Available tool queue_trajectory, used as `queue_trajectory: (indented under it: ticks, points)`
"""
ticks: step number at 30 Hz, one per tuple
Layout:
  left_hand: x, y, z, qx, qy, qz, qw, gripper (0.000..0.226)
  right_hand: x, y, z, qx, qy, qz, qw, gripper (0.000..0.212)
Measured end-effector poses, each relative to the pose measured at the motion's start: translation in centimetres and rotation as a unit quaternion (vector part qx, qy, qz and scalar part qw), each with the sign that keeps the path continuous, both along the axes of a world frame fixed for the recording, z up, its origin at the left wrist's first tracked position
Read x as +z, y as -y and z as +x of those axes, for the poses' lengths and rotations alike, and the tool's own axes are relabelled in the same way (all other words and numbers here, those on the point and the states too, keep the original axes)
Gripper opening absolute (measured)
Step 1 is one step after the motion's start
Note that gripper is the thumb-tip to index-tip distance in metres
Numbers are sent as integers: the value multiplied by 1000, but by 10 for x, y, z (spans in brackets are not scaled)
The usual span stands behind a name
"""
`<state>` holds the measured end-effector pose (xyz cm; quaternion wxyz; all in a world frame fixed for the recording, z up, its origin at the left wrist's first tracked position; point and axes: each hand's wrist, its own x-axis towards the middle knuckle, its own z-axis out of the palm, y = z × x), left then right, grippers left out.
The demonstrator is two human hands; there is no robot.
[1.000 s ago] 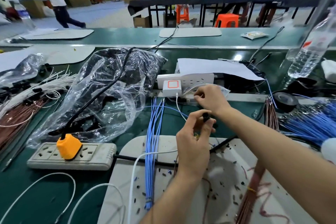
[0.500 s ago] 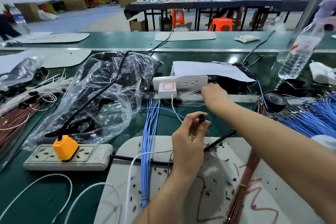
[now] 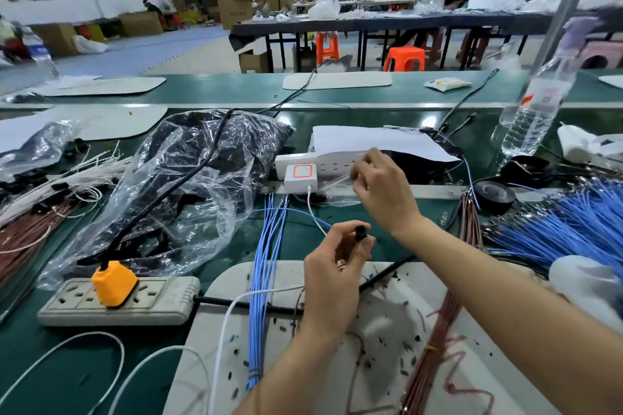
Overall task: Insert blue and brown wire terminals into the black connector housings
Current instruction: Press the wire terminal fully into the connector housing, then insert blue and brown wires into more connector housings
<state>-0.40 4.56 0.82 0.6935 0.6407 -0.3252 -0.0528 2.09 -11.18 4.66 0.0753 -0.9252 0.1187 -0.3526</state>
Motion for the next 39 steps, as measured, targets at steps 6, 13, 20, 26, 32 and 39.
queue_trajectory:
  ticks: [6,13,20,26,32,39]
  points:
    - [1,-1,-2,-44,-12,-4,999,22,23,-28,-75,29,198,309,930,17]
    - [4,6,-7,-40,-2,13,999,29,-6,-35,-150,28,172,441,880,31]
    - [0,13,-8,-60,130,75,987,29,-24,-44,-164,65,169,474,862,24]
    - [0,12,-10,-86,148,93,981,27,-20,-50,-166,104,176,453,868,16]
    - [-2,13,-9,-88,168,103,976,29,-27,-50,-166,72,162,454,873,22]
    - [-2,13,-12,-85,198,108,971,29,-27,-52,-166,47,142,432,890,16]
